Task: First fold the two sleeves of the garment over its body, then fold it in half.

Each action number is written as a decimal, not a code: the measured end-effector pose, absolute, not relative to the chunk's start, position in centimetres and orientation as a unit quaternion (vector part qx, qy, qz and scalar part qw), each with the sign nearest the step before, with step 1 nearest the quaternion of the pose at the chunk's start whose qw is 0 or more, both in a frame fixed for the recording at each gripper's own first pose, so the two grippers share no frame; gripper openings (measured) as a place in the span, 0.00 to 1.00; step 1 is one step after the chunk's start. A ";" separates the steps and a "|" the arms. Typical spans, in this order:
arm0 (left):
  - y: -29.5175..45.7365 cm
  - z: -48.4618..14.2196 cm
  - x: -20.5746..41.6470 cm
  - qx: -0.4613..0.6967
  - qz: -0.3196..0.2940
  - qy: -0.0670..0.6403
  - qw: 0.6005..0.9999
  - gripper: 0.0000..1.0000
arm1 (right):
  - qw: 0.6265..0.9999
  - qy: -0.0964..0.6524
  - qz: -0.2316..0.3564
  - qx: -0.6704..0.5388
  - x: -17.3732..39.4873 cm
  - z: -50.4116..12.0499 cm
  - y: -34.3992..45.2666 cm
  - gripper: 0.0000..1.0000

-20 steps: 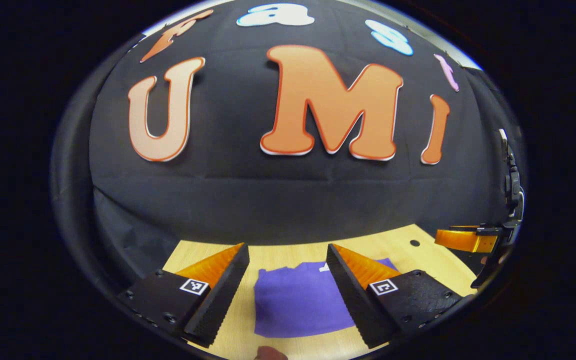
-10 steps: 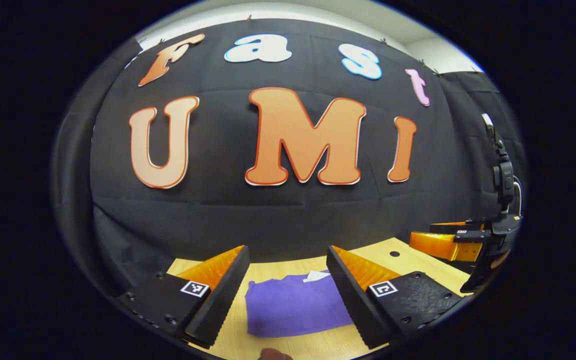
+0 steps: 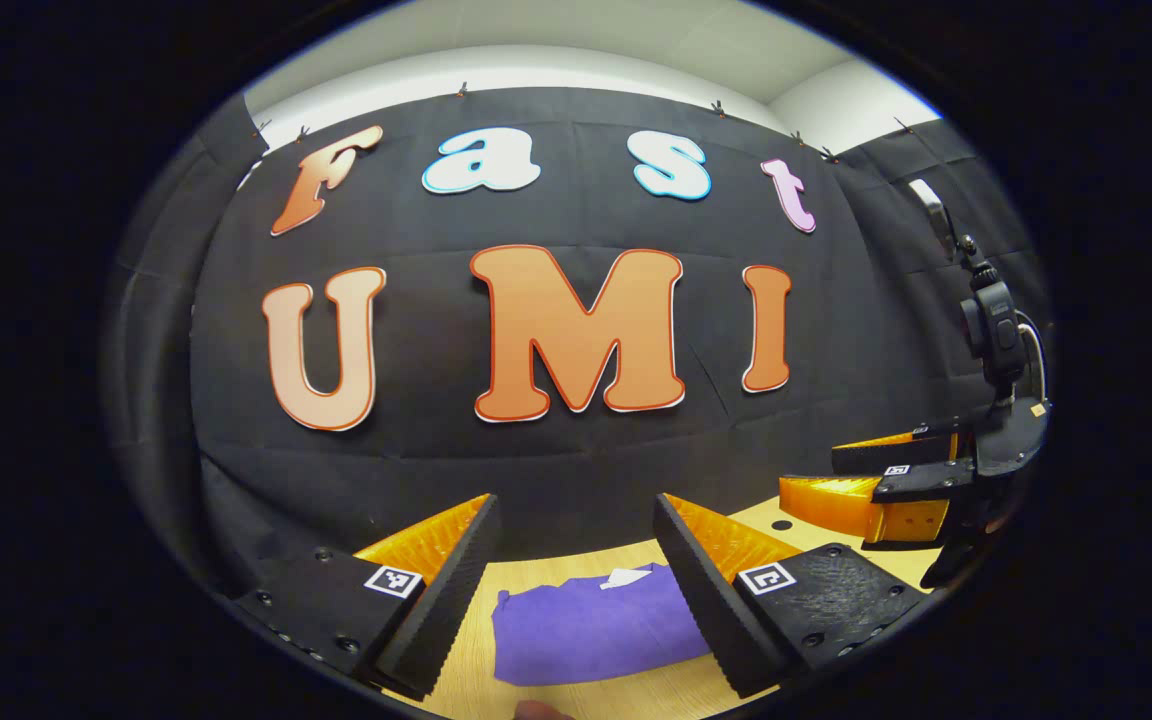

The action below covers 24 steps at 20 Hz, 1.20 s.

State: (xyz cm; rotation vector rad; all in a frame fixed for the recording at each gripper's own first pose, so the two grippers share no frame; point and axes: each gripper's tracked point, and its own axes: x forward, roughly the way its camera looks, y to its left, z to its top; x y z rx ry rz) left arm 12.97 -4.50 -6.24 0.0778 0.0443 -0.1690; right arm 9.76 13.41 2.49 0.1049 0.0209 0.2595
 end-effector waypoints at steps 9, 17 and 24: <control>-8.9 -6.0 10.1 0.028 -0.035 0.006 0.999 0.99 | 0.983 -0.033 0.172 0.055 7.7 2.6 10.1 0.96; -10.3 -4.6 8.2 0.046 0.015 -0.015 0.999 1.00 | 0.974 -0.040 0.217 0.044 5.8 2.1 8.7 1.00; -12.7 -4.8 6.1 0.050 -0.009 -0.028 0.998 1.00 | 0.969 -0.045 0.237 0.051 4.3 1.4 8.2 1.00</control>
